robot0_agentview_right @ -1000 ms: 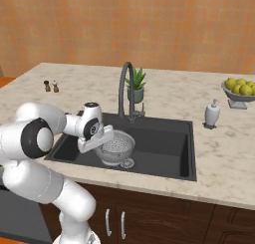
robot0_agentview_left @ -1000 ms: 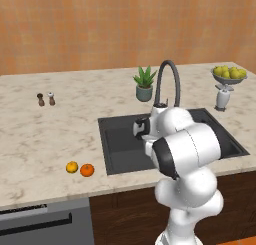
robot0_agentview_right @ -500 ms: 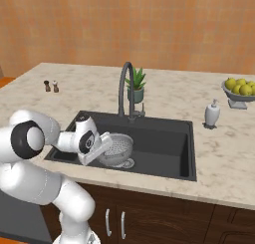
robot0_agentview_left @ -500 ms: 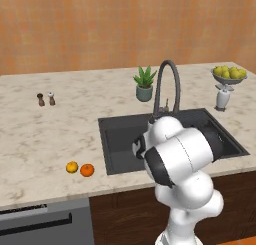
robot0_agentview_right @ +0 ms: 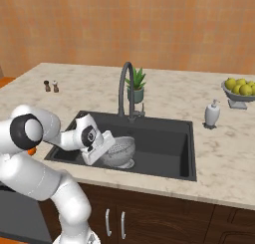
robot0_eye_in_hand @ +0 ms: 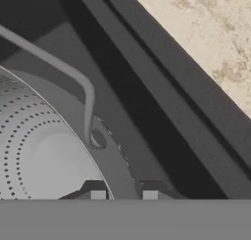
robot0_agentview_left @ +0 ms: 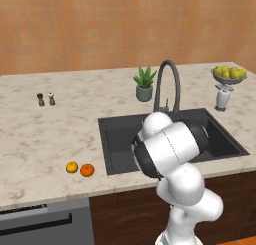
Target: Put the colander in the sink, put the tangerine, orange in the colander, and turn on the sink faucet and pour water over the colander.
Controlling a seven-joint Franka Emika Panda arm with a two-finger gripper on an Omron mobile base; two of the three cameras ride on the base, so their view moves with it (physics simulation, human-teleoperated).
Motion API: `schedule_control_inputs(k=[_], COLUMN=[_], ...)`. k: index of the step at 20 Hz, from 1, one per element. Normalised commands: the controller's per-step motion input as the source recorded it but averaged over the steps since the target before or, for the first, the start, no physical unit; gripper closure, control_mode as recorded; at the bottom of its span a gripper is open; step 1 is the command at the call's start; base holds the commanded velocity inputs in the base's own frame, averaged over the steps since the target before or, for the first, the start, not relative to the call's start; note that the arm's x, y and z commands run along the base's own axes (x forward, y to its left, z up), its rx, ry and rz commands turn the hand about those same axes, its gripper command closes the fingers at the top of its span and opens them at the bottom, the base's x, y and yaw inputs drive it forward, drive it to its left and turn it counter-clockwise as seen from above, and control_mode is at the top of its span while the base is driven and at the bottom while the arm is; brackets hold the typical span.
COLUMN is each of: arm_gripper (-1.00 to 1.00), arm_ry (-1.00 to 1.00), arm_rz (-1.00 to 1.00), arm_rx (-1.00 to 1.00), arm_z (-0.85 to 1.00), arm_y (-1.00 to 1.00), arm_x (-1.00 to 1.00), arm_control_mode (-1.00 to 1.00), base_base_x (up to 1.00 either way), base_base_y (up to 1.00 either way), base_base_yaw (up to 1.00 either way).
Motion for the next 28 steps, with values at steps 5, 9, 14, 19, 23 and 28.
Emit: schedule_control_inputs(k=[5, 9, 14, 19, 23, 28], arm_gripper=[1.00, 1.00, 1.00, 1.00, 1.00, 1.00], arm_ry=[0.00, 0.00, 0.00, 0.03, 0.11, 0.06], arm_rz=[-0.47, -0.41, -0.30, -0.20, -0.23, -0.26], arm_rx=[-0.03, 0.00, -0.01, -0.06, -0.13, -0.15], arm_z=[0.00, 0.00, -0.05, -0.11, -0.26, -0.24], arm_y=[0.39, 0.40, 0.38, 0.43, 0.36, 0.23], arm_x=[0.46, 0.53, 0.53, 0.49, 0.38, 0.42], arm_control_mode=[-1.00, -1.00, -1.00, -1.00, -1.00, -1.00], base_base_x=[0.00, 0.00, 0.00, 0.00, 0.00, 0.00], base_base_y=[0.00, 0.00, 0.00, 0.00, 0.00, 0.00], base_base_yaw=[0.00, 0.00, 0.00, 0.00, 0.00, 0.00])
